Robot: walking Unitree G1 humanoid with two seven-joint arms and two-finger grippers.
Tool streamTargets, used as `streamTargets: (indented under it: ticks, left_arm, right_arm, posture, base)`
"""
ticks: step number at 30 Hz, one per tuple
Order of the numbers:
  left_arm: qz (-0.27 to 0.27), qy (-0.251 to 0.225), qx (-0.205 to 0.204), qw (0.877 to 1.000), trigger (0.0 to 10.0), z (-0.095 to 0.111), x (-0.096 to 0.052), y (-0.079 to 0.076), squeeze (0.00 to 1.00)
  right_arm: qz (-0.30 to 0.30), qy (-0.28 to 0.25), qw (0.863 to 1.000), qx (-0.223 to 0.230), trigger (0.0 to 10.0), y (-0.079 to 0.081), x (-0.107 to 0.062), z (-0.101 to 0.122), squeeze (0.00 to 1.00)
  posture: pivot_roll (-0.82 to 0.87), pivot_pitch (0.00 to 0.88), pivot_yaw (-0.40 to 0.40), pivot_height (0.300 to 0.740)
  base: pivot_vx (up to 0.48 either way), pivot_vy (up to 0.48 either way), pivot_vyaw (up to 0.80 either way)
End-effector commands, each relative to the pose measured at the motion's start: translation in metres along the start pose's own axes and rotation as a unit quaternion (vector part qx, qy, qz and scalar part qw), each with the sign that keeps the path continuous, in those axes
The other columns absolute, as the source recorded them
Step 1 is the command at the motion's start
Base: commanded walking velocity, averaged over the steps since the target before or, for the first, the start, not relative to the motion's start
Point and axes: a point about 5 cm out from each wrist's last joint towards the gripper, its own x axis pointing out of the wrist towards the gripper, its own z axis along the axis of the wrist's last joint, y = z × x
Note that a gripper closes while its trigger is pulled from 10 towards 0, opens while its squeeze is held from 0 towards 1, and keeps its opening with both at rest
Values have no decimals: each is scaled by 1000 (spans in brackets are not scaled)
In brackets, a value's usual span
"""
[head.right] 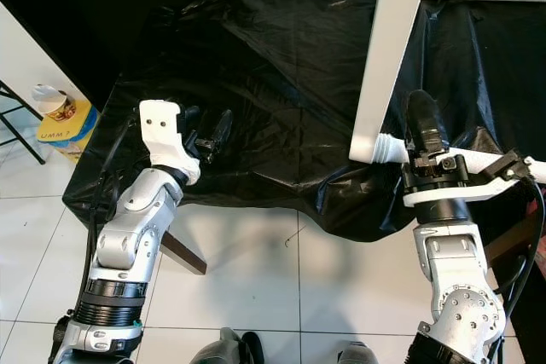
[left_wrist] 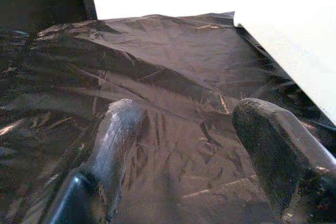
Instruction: Building children table
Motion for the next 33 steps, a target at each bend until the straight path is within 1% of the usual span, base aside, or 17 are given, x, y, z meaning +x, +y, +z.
streamTargets:
  ticks: [1, 3, 4, 5, 6, 7, 8, 9, 10, 11, 12, 33]
  left_arm:
    - [-18, 7, 6, 1000, 10000, -2, -2, 3, 0]
    - [-18, 7, 6, 1000, 10000, -2, -2, 3, 0]
    - [-14, 6, 7, 1000, 10000, -2, -2, 4, 0]
    - [-14, 6, 7, 1000, 10000, -2, -2, 4, 0]
    - [-9, 2, 8, 1000, 10000, -1, -3, 5, 0]
    - [-4, -1, 9, 1000, 10000, 0, -3, 5, 0]
    - [-4, -1, 9, 1000, 10000, 0, -3, 5, 0]
    - [-1, -3, 10, 1000, 10000, 0, -3, 5, 0]
    - [1, -7, 12, 1000, 10000, 2, -2, 4, 0]
    - [1, -7, 12, 1000, 10000, 2, -2, 4, 0]
    - [3, -12, 13, 1000, 10000, 3, -2, 4, 0]
    - [3, -12, 13, 1000, 10000, 3, -2, 4, 0]
  right_arm:
    - [-237, 98, 966, 20, 10000, -40, -119, -42, 0]
    - [-237, 98, 966, 20, 10000, -40, -119, -42, 0]
    - [-219, 117, 968, -42, 10000, -39, -101, -39, 0]
    - [-219, 117, 968, -42, 10000, -39, -101, -39, 0]
    - [-173, 141, 959, -174, 10000, -29, -63, -38, 0]
    - [-119, 145, 940, -285, 10000, -15, -33, -39, 0]
    - [-119, 145, 940, -285, 10000, -15, -33, -39, 0]
    - [-80, 140, 922, -352, 10000, -3, -15, -41, 0]
    - [-46, 132, 899, -414, 10000, 6, -2, -45, 0]
    - [-46, 132, 899, -414, 10000, 6, -2, -45, 0]
    - [-27, 129, 885, -446, 10000, 10, 6, -48, 0]
    - [-27, 129, 885, -446, 10000, 10, 6, -48, 0]
  posture:
    - [-75, 134, 126, 740]
    - [-75, 134, 126, 740]
    - [-69, 127, 117, 740]
    - [-69, 127, 117, 740]
    - [-55, 114, 96, 740]
    - [-48, 110, 86, 740]
    - [-48, 110, 86, 740]
    - [-46, 107, 82, 740]
    - [-24, 98, 61, 740]
    - [-24, 98, 61, 740]
    - [-17, 96, 55, 740]
    - [-17, 96, 55, 740]
  base:
    - [0, 0, 0]
    - [0, 0, 0]
    - [0, 0, 0]
    - [0, 0, 0]
    - [0, 0, 0]
    - [0, 0, 0]
    - [0, 0, 0]
    - [0, 0, 0]
    - [0, 0, 0]
    - [0, 0, 0]
    - [0, 0, 0]
    - [0, 0, 0]
